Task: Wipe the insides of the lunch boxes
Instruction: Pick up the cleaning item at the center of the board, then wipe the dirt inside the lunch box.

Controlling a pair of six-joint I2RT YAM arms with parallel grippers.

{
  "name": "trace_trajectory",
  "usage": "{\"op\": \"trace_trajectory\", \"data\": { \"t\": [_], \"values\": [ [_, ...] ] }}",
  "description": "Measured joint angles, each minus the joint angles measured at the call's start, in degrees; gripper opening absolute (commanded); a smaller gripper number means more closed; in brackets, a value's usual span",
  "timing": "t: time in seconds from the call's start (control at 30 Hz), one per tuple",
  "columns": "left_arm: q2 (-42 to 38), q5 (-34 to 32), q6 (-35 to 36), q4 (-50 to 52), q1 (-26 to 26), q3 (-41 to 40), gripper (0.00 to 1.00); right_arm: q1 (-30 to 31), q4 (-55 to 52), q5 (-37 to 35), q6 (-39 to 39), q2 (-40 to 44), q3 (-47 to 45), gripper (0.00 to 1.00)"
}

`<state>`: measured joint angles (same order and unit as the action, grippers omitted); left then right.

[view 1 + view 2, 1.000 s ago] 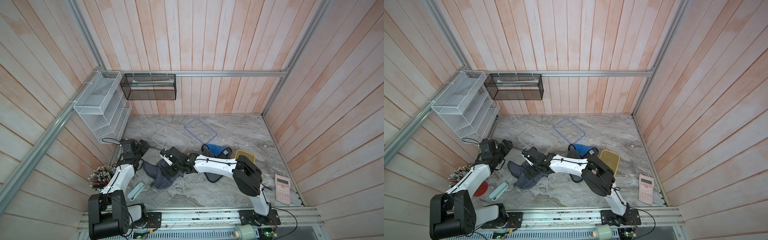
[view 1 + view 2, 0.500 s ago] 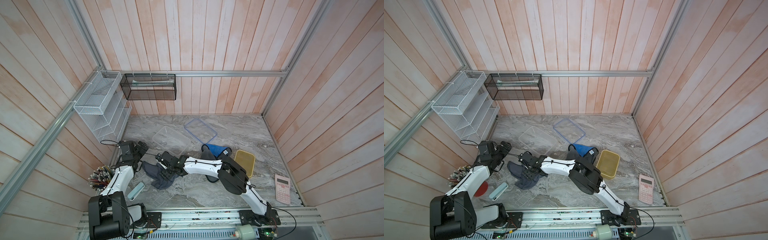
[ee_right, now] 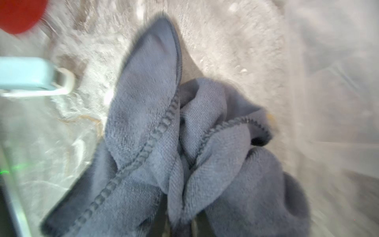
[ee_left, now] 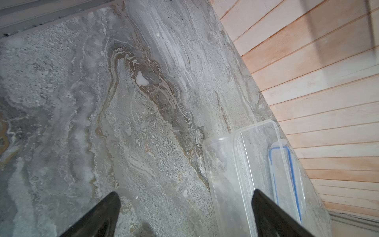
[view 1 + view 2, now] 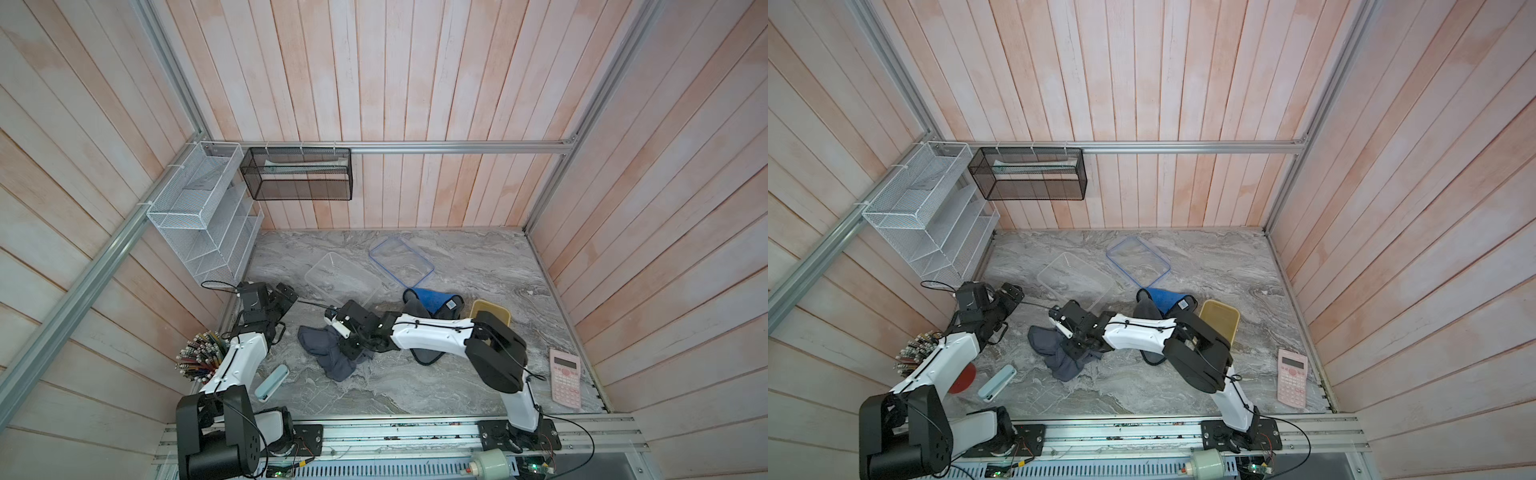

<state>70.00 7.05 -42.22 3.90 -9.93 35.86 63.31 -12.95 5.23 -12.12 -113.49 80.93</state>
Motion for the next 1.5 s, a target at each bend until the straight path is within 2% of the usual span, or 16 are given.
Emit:
{"op": "trace_trajectory", "data": {
  "t": [0.1, 0.23, 0.43, 0.6, 0.97, 1.17, 1.37, 1.5],
  "values": [
    [-0.3, 0.0, 0.6, -0.2, 2.7, 0.0, 0.98, -4.8, 6.0, 3.0, -1.3, 9.9, -6.9, 0.0],
    [0.9, 0.3, 1.3, -0.9, 8.5, 0.3, 0.94, -9.8, 12.0, 3.9, -1.2, 20.3, -11.6, 0.0],
    [9.4, 2.1, 2.1, -1.8, 14.4, 4.0, 0.88, -14.9, 15.5, 3.9, -0.9, 28.4, -15.8, 0.0],
    [15.6, 3.0, 2.5, -1.7, 16.1, 8.4, 0.81, -19.5, 15.6, 3.1, -0.3, 29.2, -17.0, 0.0],
    [25.3, 0.5, 6.5, 4.0, 18.5, 18.7, 0.69, -21.6, 14.7, 0.2, -0.3, 29.2, -17.5, 0.0],
    [27.3, -1.6, 9.9, 7.9, 19.7, 21.1, 0.46, -22.3, 13.4, -0.7, -0.2, 28.7, -16.7, 0.0],
    [27.6, -1.6, 12.1, 9.4, 19.8, 21.7, 0.35, -22.1, 12.3, -0.2, -0.3, 24.6, -11.6, 0.0],
    [28.1, -1.6, 13.8, 10.3, 19.8, 22.6, 0.31, -21.0, 9.9, 0.2, -0.3, 18.9, -3.9, 0.0]
  ]
}}
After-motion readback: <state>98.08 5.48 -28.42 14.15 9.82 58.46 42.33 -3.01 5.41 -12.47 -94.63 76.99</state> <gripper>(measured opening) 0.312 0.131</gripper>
